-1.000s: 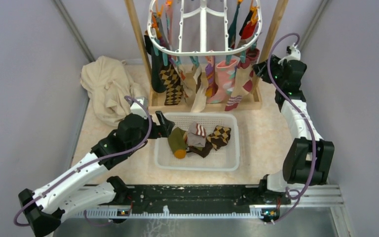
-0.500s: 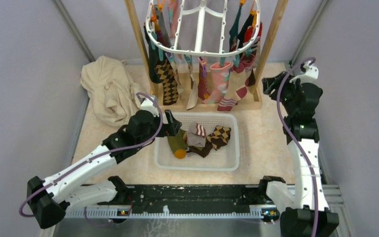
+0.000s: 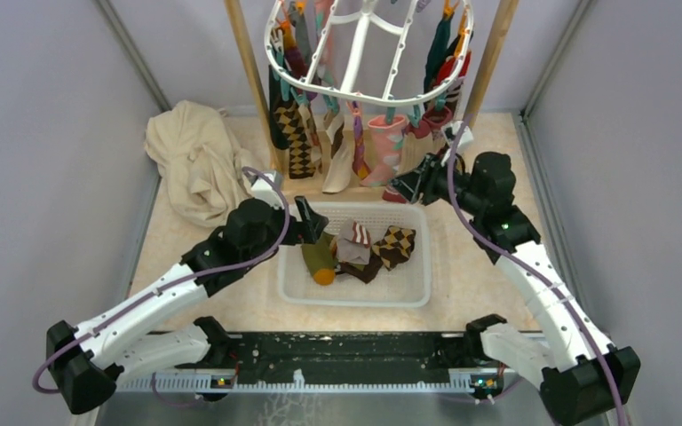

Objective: Remove the socks clipped to the hanger
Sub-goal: Adjust the sock on the hanger.

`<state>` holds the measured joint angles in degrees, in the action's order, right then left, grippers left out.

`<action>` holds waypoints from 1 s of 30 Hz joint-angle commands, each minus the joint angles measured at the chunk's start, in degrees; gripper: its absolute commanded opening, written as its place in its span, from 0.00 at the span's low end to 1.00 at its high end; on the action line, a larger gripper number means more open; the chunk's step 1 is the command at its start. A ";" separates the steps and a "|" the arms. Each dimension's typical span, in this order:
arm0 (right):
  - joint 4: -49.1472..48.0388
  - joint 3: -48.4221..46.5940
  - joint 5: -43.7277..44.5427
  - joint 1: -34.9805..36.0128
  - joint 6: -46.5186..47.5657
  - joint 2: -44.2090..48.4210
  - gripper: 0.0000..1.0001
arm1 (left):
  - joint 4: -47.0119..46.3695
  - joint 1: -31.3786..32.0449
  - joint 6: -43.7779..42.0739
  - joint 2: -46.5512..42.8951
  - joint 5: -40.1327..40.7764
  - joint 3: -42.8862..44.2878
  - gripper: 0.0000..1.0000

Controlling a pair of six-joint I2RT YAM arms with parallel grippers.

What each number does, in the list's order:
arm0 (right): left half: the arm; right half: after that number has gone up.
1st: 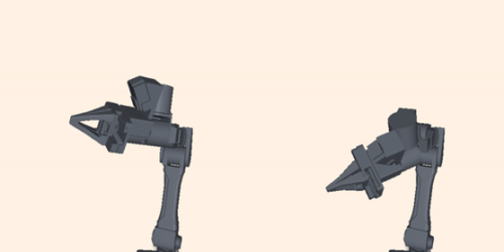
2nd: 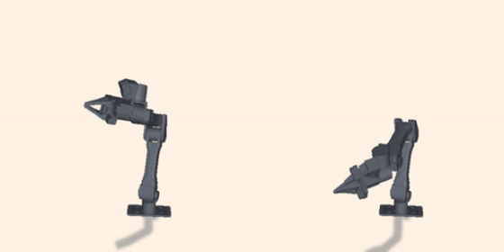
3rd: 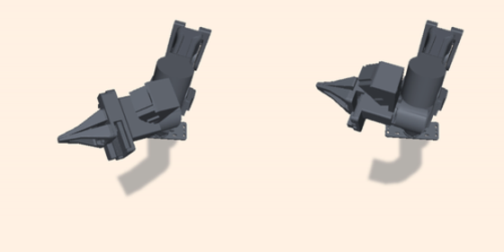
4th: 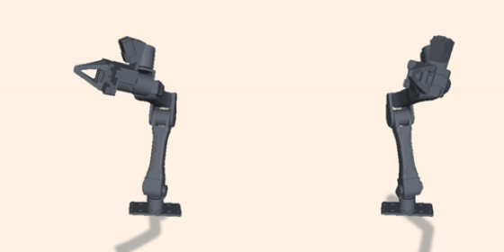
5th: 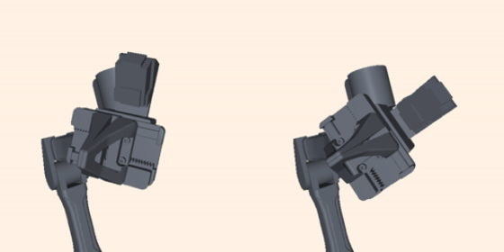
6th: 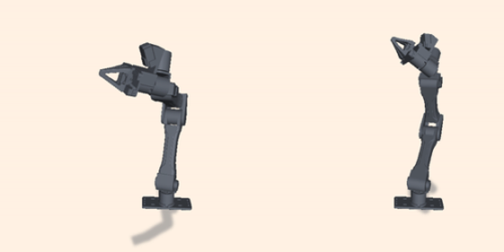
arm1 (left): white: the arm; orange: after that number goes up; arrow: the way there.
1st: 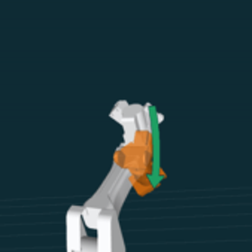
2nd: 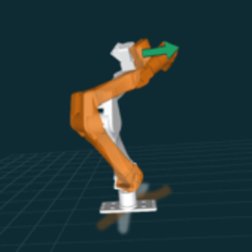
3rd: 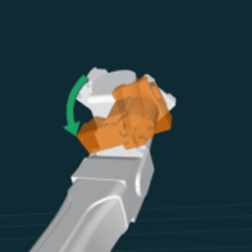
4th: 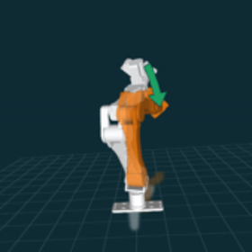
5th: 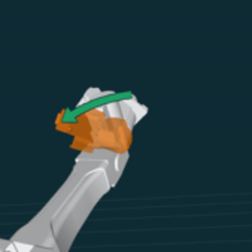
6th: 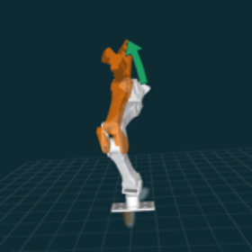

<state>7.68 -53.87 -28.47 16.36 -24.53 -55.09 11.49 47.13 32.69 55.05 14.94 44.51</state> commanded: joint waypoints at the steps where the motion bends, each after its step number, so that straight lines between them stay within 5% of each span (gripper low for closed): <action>1: -4.87 -0.84 -0.20 6.42 2.26 -0.84 0.43 | -1.32 -0.11 -0.43 -2.87 0.07 -1.69 0.99; 9: -11.77 -0.19 18.61 21.33 5.40 -10.74 0.43 | -0.03 -0.11 0.07 -4.61 0.60 -2.07 0.99; 18: -13.15 -2.95 41.25 21.87 9.01 -20.29 0.47 | 1.92 -0.11 0.40 -6.09 1.32 -1.68 0.99; 30: -11.99 -2.21 42.80 15.17 13.49 -17.63 0.56 | 1.27 -0.11 0.71 -5.48 1.41 -2.32 0.99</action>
<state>-2.35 -53.80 13.47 35.05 -13.02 -75.81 12.97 47.13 33.21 49.34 16.01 42.37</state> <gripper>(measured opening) 0.555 0.989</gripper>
